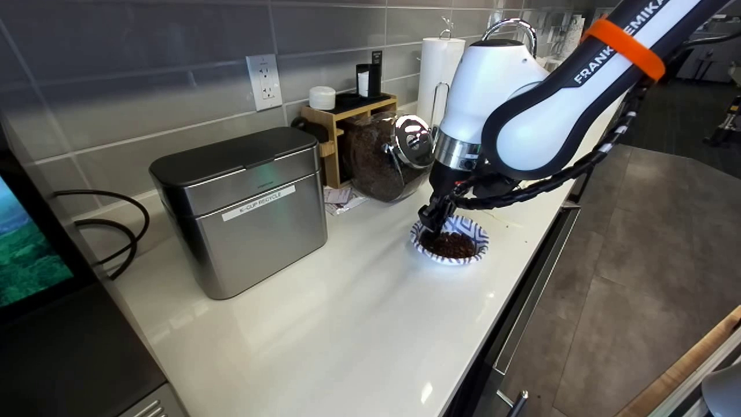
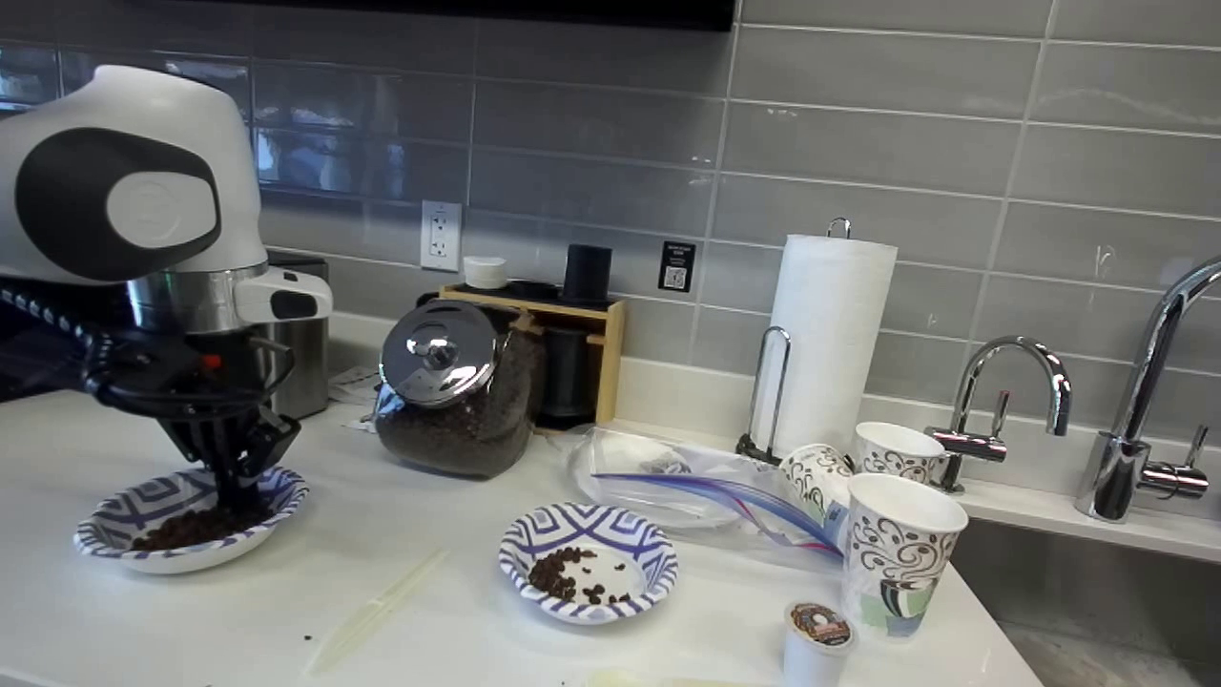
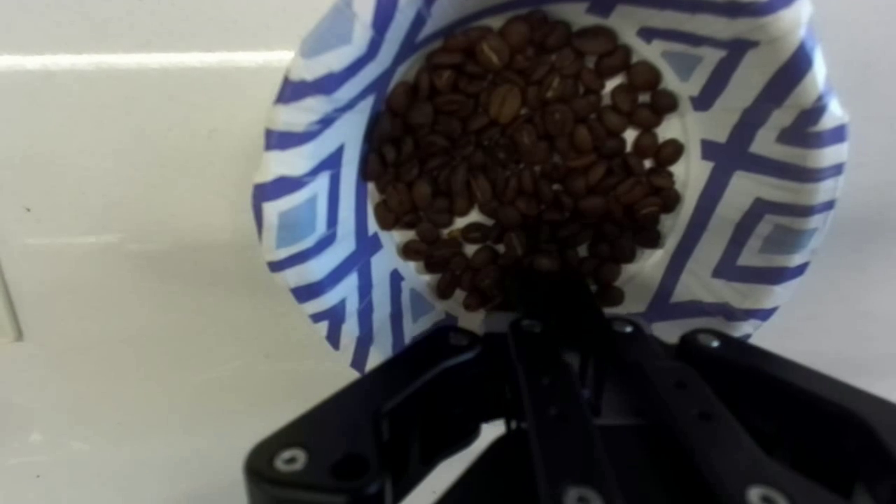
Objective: Pick up the beans in the bowl on the left then place them on the plastic knife and then drop the beans on the knife into the bowl on the right
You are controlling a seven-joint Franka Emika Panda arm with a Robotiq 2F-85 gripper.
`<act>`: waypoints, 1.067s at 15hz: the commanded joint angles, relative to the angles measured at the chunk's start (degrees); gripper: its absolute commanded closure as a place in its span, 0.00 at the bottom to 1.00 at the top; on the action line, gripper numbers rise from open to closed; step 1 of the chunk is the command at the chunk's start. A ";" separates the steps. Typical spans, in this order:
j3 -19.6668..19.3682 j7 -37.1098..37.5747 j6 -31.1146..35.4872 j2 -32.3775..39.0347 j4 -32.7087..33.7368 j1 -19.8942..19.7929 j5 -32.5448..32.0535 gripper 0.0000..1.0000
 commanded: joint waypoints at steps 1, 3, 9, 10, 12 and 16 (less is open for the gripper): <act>-0.45 0.51 0.49 -1.12 -0.89 0.80 -0.32 0.91; -0.24 0.31 -0.11 -2.01 -1.12 0.77 0.27 0.97; -0.48 -0.21 -3.21 -7.03 -2.95 0.04 0.40 0.97; -0.52 -0.55 -3.39 -7.95 -3.46 -0.16 0.64 0.97; -0.83 -1.64 -4.57 -10.12 -4.78 -0.78 1.02 0.97; -2.74 -6.87 -5.90 -13.44 -7.99 -2.58 3.22 0.97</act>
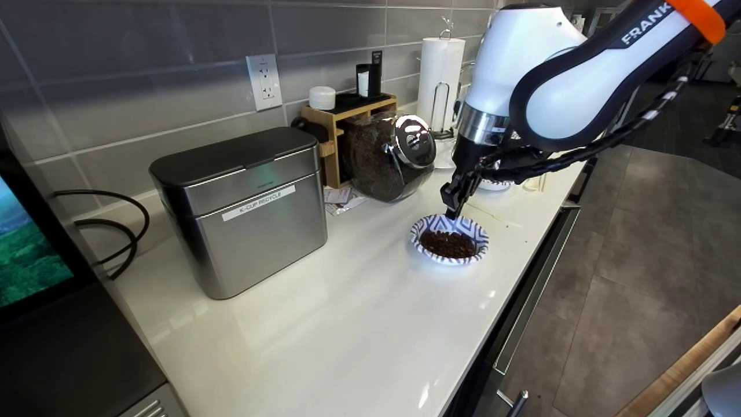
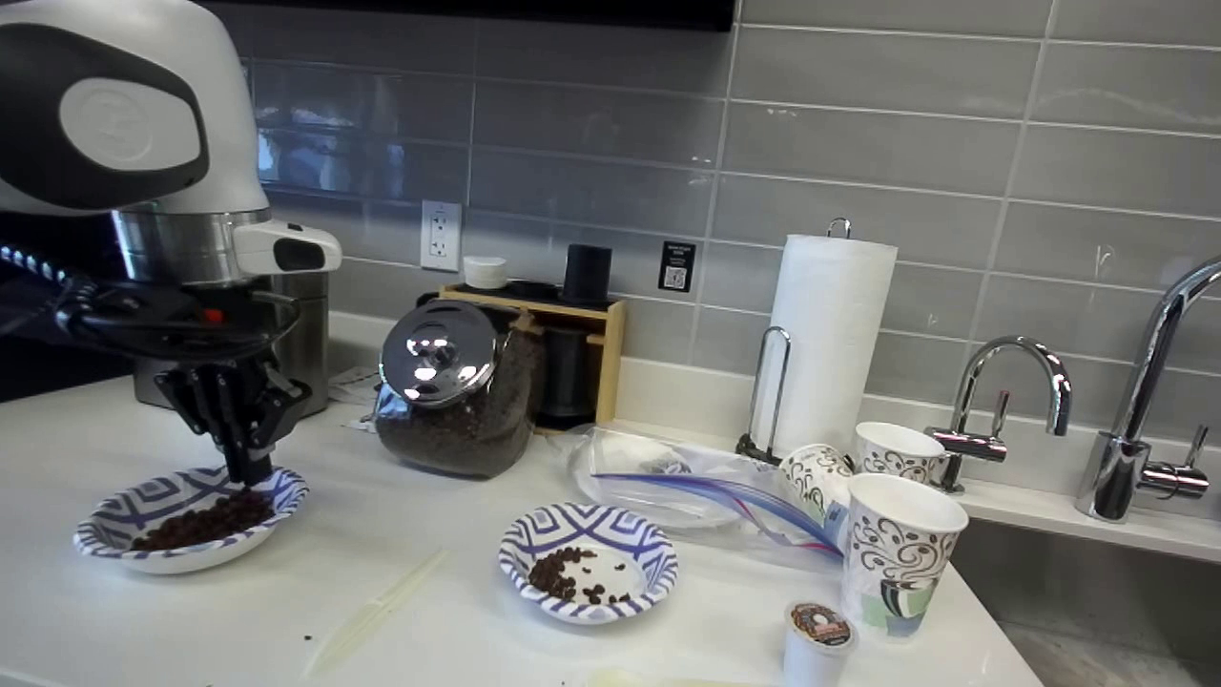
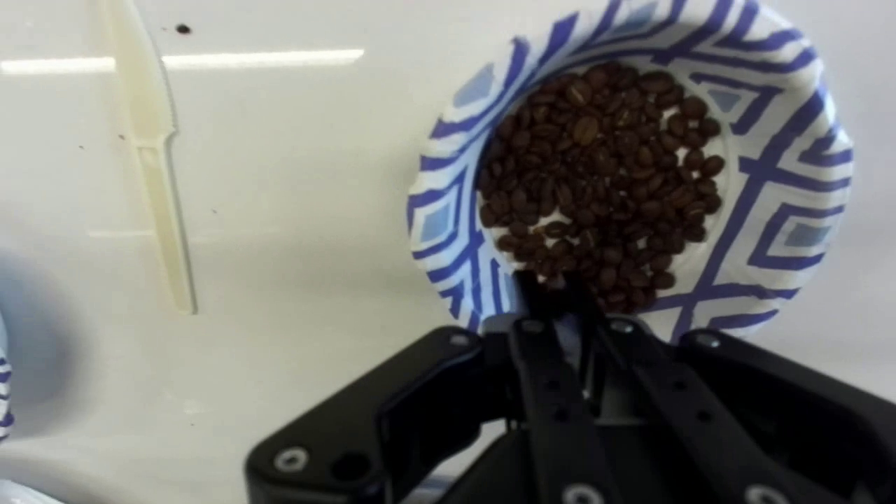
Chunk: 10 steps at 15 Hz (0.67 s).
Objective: Pick up the beans in the bowl on the left then place them on the plastic knife and then drop the beans on the knife into the bowl on the right
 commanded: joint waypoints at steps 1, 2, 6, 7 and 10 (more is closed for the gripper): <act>-1.91 -5.10 -1.99 -4.82 -4.56 -1.90 2.01 0.97; -2.69 -5.98 -2.07 -5.54 -5.46 -2.56 1.71 0.97; -6.04 -11.15 -0.05 -6.94 -8.29 -5.09 1.44 0.97; -6.73 -12.09 -0.22 -7.00 -8.43 -5.57 1.50 0.97; -8.44 -14.63 -0.01 -6.61 -8.75 -6.77 1.57 0.97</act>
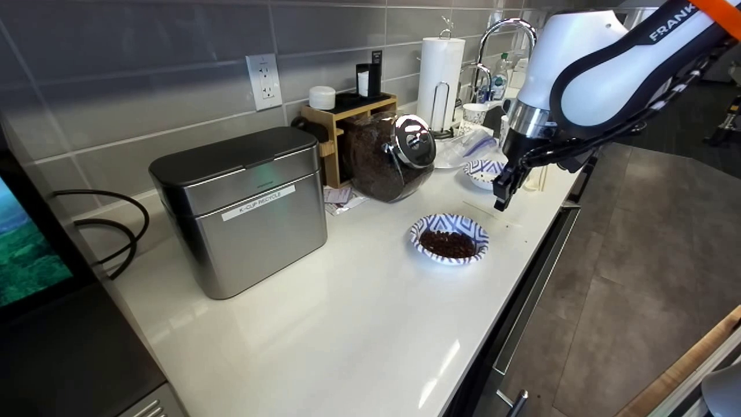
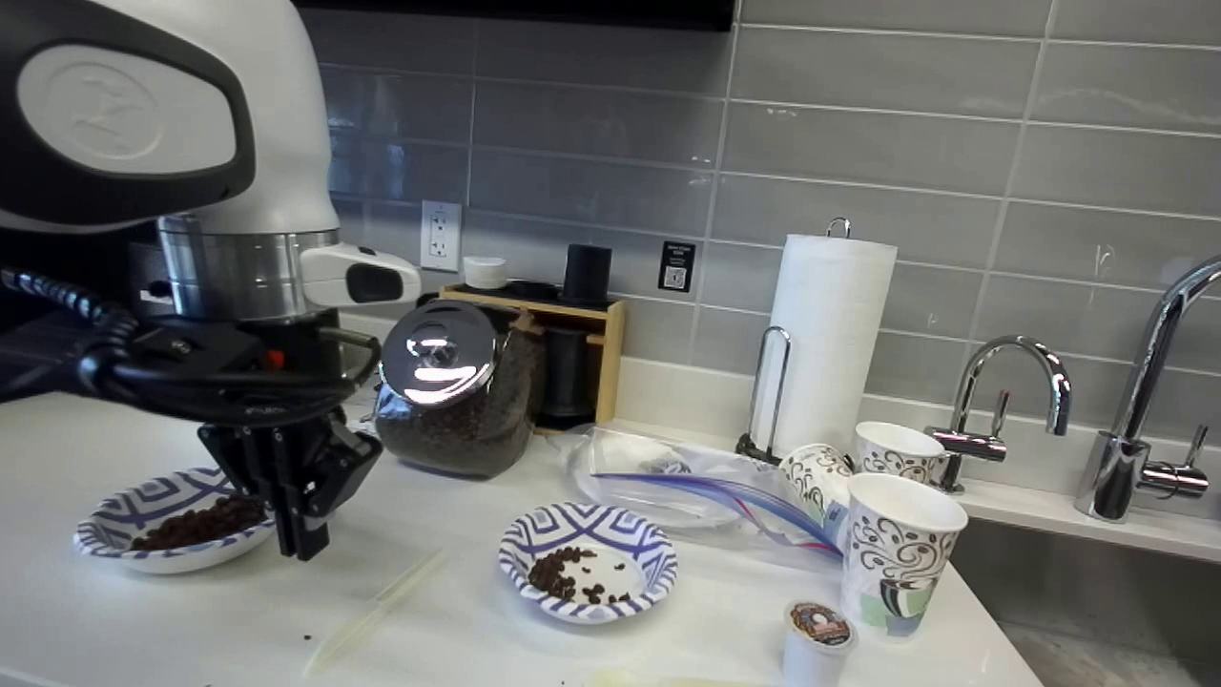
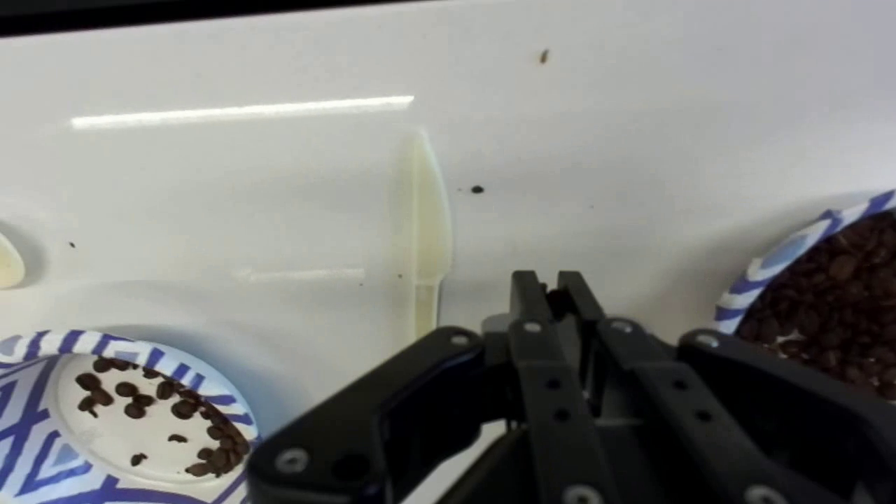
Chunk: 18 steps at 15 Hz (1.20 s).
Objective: Pick up the beans in the bowl on the left then place them on the plastic knife and then drop the beans on the knife into the bowl on the right
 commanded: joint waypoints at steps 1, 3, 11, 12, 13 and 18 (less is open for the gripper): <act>-1.61 -4.07 0.79 -0.84 -1.77 -1.27 1.05 0.97; -2.58 -6.00 0.82 -0.10 -1.54 -1.65 1.60 0.97; -3.56 -9.47 1.22 2.22 -0.53 -1.85 4.19 0.97; -3.59 -9.99 1.61 2.49 -0.56 -1.76 4.85 0.97; -3.53 -10.07 1.68 2.86 -0.44 -1.82 5.06 0.97; -3.50 -10.33 2.36 4.33 0.06 -2.30 5.41 0.97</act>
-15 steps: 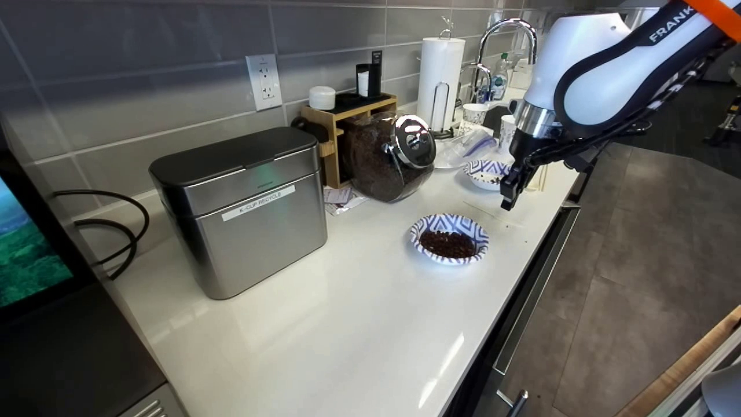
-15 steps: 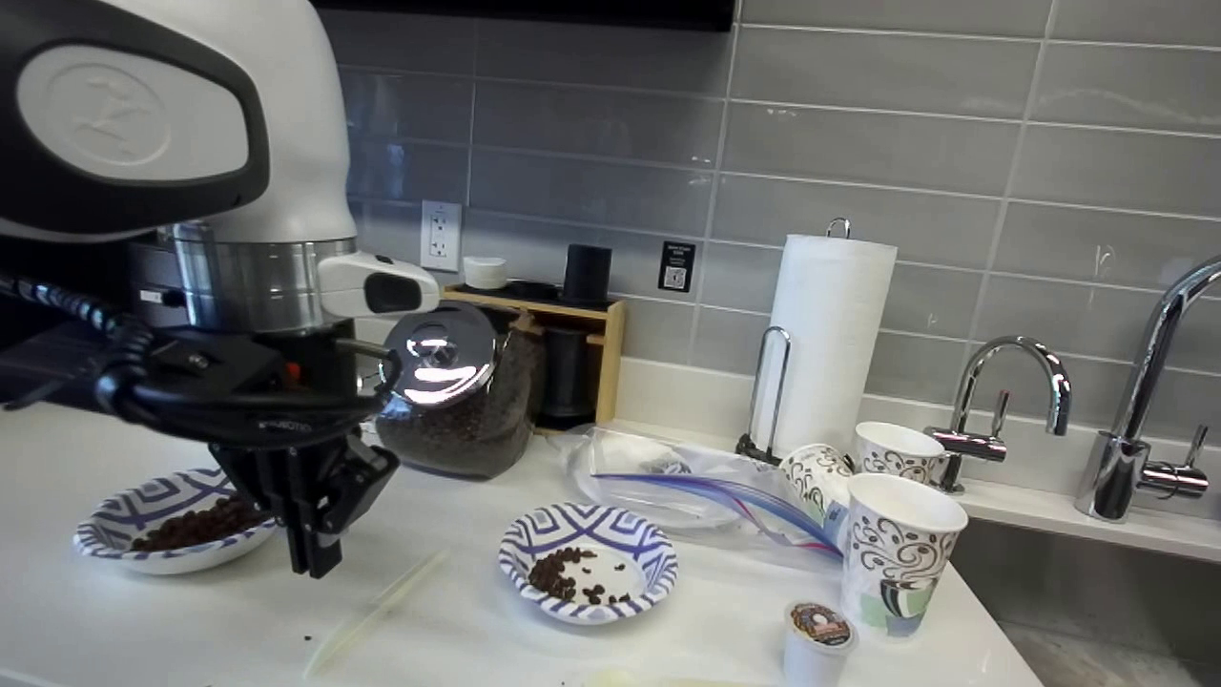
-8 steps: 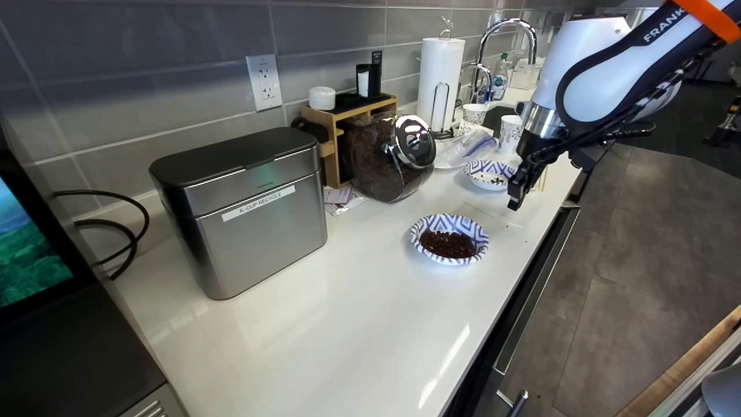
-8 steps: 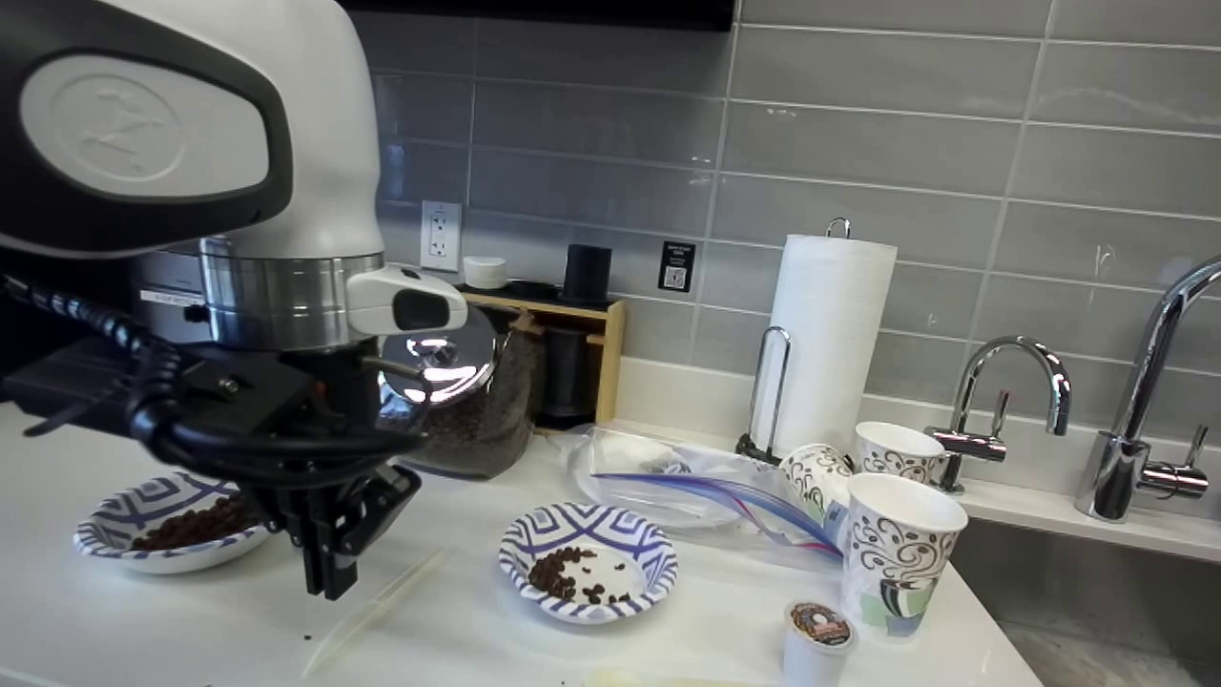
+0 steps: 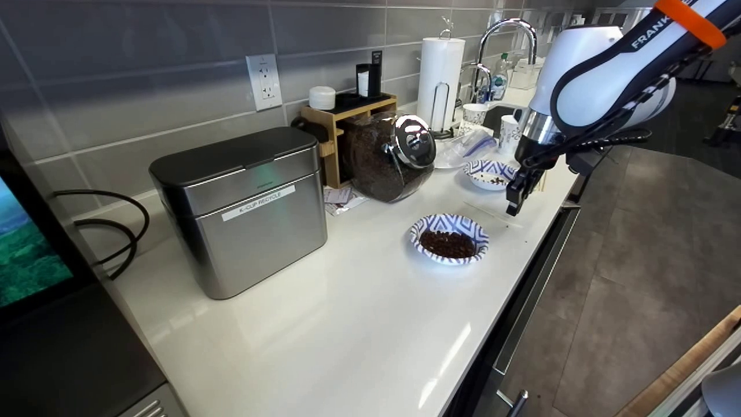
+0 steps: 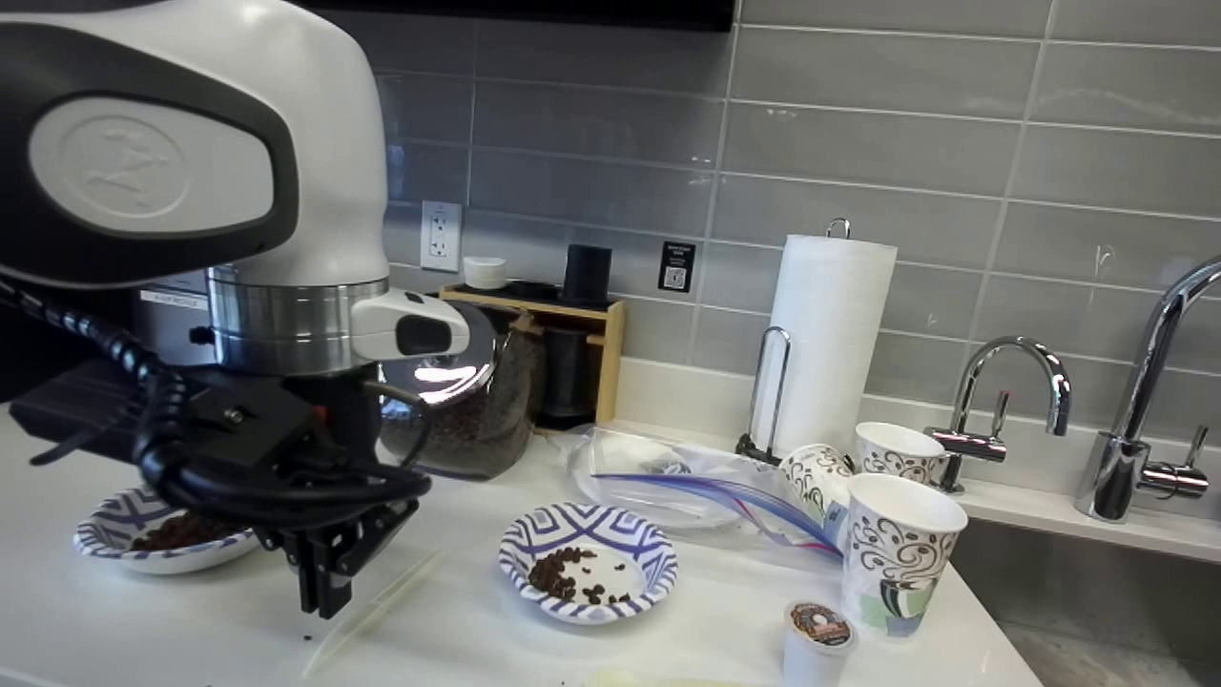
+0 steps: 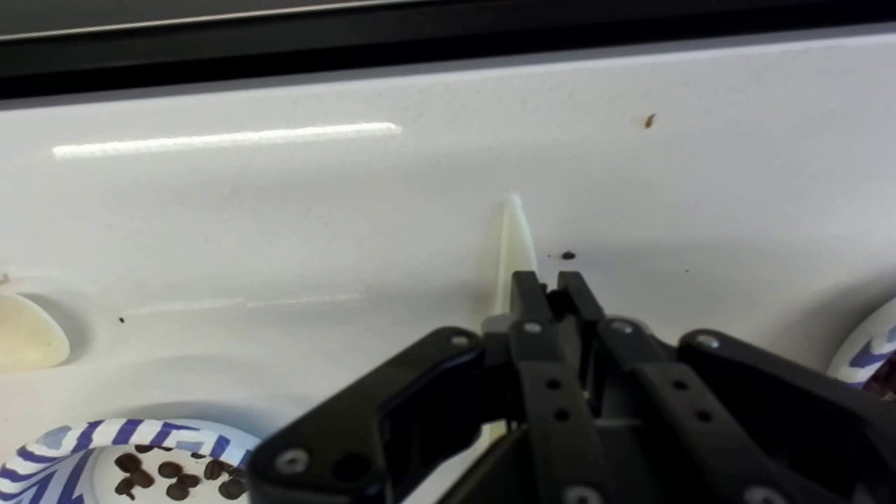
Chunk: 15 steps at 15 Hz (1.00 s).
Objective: Pick up the beans in the bowl on the left then place them on the plastic knife and then drop the beans on the knife into the bowl on the right
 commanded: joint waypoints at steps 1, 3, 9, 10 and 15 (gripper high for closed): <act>0.04 -1.65 1.68 1.78 0.43 -0.34 1.44 0.97; 0.06 -1.88 1.70 2.26 0.73 -0.44 1.55 0.97; 0.03 -1.92 1.68 3.51 1.69 -1.07 1.40 0.97; 0.04 -1.87 1.81 3.75 1.88 -1.19 1.45 0.97; 0.39 -1.53 2.15 4.99 3.03 -1.38 1.70 0.97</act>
